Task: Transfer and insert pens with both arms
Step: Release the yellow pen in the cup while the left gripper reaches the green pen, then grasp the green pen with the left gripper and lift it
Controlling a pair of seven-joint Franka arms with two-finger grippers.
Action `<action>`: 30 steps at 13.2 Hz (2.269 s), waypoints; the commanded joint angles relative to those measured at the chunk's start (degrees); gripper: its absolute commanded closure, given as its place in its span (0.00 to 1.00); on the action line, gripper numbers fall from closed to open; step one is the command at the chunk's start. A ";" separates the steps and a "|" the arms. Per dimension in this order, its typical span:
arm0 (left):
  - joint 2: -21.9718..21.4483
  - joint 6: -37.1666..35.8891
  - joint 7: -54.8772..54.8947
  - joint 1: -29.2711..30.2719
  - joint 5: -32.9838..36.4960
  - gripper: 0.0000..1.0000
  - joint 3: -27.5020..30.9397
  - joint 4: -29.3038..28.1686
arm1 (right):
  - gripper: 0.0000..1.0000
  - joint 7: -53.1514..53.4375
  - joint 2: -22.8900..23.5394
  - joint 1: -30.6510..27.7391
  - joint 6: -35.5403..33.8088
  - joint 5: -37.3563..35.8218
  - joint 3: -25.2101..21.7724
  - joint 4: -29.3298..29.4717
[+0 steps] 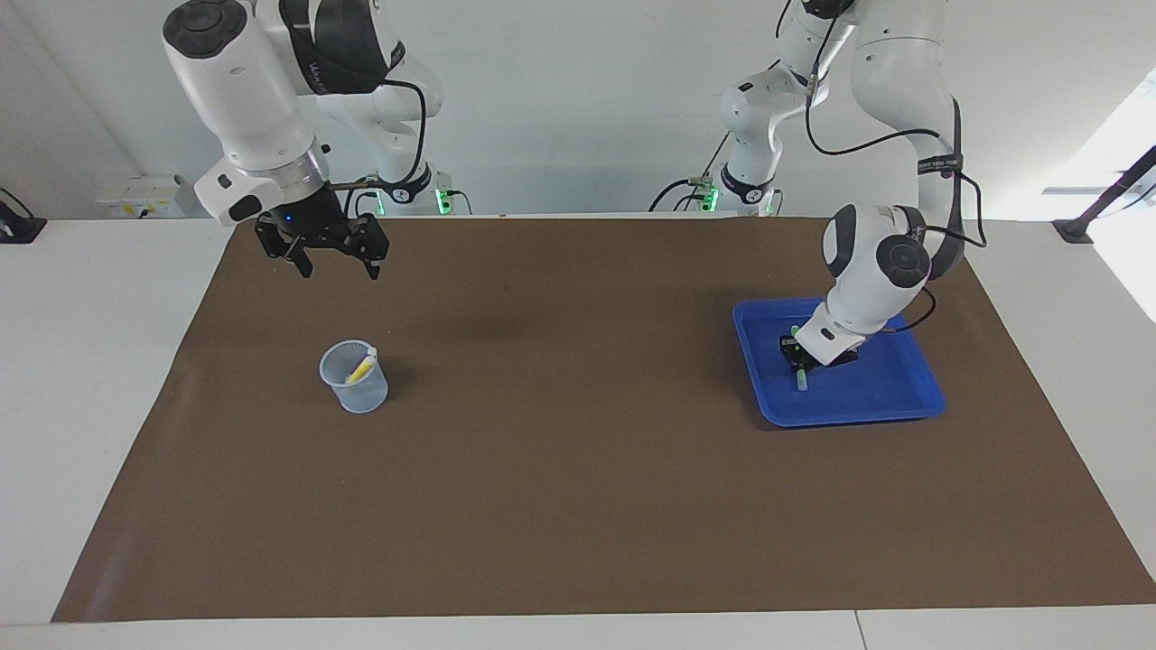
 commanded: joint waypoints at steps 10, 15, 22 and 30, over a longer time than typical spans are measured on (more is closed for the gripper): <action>-0.23 -22.27 -41.63 -2.79 -25.61 1.00 -0.39 22.29 | 0.00 0.37 1.33 -0.86 -1.17 -0.27 0.31 2.04; -1.37 -19.47 -63.97 -5.07 -38.38 1.00 -1.35 21.60 | 0.00 0.37 1.24 -0.95 -0.55 -0.27 0.23 1.69; -6.46 -11.92 -80.26 -7.62 -59.36 1.00 -3.64 11.69 | 0.00 0.81 1.42 0.98 1.03 0.00 0.31 2.39; -12.36 8.65 -83.43 -20.36 -78.91 1.00 -3.64 0.33 | 0.00 14.14 1.50 8.19 1.91 7.97 0.31 4.59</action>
